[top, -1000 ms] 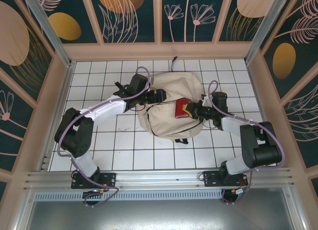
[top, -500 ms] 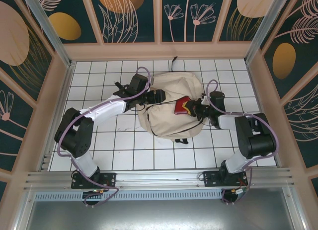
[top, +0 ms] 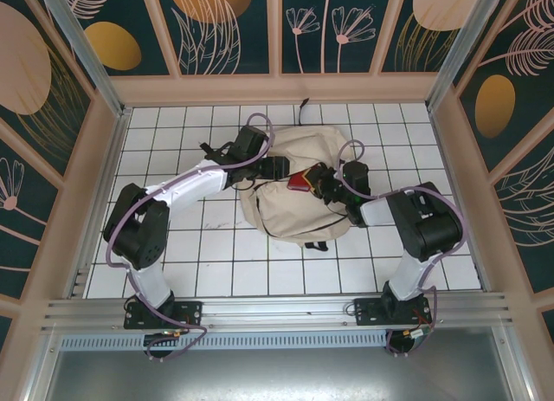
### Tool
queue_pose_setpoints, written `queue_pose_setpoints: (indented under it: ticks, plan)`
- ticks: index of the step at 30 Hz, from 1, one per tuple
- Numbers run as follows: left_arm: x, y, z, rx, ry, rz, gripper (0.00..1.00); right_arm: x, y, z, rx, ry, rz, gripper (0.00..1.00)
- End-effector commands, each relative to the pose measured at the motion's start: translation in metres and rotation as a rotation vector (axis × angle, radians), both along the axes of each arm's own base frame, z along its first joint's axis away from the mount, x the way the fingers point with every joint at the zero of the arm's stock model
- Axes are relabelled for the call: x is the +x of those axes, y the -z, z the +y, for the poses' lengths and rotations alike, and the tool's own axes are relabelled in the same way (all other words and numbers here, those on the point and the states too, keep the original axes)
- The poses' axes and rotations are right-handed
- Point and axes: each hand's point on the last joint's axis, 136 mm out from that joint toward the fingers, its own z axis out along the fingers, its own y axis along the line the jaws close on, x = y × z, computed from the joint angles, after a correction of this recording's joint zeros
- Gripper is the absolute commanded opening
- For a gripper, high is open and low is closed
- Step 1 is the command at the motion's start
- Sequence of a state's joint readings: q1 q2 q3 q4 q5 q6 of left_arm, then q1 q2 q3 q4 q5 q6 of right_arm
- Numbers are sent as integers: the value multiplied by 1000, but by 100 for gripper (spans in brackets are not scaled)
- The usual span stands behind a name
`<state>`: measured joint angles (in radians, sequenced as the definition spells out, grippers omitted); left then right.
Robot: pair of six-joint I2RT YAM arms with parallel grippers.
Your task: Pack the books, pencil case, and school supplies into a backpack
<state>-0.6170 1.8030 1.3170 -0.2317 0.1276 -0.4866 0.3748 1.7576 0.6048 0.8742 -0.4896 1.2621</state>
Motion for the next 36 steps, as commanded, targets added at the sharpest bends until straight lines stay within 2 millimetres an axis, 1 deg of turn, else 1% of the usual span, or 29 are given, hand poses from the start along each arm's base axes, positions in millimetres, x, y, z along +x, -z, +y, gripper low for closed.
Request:
queue_pose_setpoints:
  ticks: [1, 3, 5, 7, 9, 11, 14, 16, 19, 23, 28, 32, 36]
  plan:
    - [6, 3, 6, 123, 27, -48, 71, 8, -24, 2, 50, 26, -68, 35]
    - [7, 5, 8, 159, 32, -58, 71, -2, -21, -2, 19, 12, -42, 45]
    - [9, 6, 10, 186, 34, -65, 71, -13, -19, -6, -35, -8, -16, 51]
    - [10, 6, 10, 199, 36, -66, 70, -24, -12, -13, -104, -19, 22, 56]
    - [12, 6, 8, 197, 39, -62, 70, -35, -3, -22, -164, -29, 65, 57]
    - [13, 5, 4, 186, 48, -60, 70, -44, -1, -26, -162, -55, 74, 57]
    - [13, 6, -1, 170, 63, -55, 68, -52, 8, -24, -170, -100, 101, 57]
    - [12, 8, -4, 157, 70, -45, 63, -54, 15, -23, -185, -110, 118, 56]
    - [8, 12, -9, 127, 82, -19, 59, -54, 19, -18, -180, -133, 120, 52]
    - [0, 18, -11, 93, 89, 8, 57, -51, 20, -11, -178, -154, 116, 43]
    - [-8, 28, -10, 74, 91, 37, 53, -43, 20, -9, -166, -140, 107, 30]
    - [-10, 35, -8, 80, 83, 51, 51, -34, 7, -8, -126, -108, 69, 22]
    - [-10, 35, -6, 88, 73, 50, 50, -25, -7, -10, -95, -67, 33, 21]
